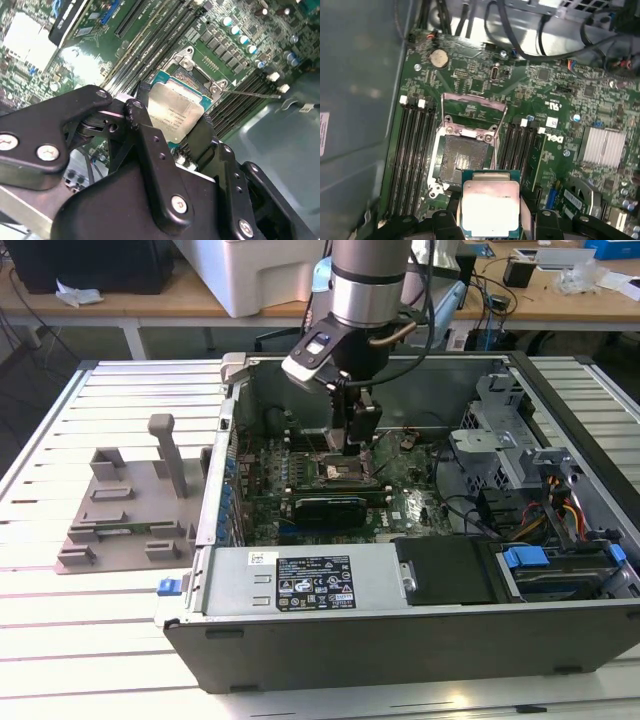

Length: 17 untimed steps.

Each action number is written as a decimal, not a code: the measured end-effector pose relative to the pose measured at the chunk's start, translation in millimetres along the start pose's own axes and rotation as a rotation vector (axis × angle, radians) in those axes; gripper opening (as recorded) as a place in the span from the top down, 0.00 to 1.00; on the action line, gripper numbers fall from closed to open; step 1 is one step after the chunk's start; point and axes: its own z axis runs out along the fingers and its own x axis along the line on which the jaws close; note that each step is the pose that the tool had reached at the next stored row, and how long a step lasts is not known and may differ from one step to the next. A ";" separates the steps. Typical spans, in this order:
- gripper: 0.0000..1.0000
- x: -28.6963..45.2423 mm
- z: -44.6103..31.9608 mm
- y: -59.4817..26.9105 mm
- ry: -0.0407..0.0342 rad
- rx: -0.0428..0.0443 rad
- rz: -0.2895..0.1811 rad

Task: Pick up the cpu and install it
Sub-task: 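Place the cpu into insertion slot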

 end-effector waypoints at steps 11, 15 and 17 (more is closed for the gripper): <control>0.45 3.6 21.6 9.7 0.0044 0.0052 0.086; 0.45 14.8 32.8 12.1 0.0047 0.0062 0.091; 0.45 17.3 37.4 12.8 0.0055 0.0065 0.100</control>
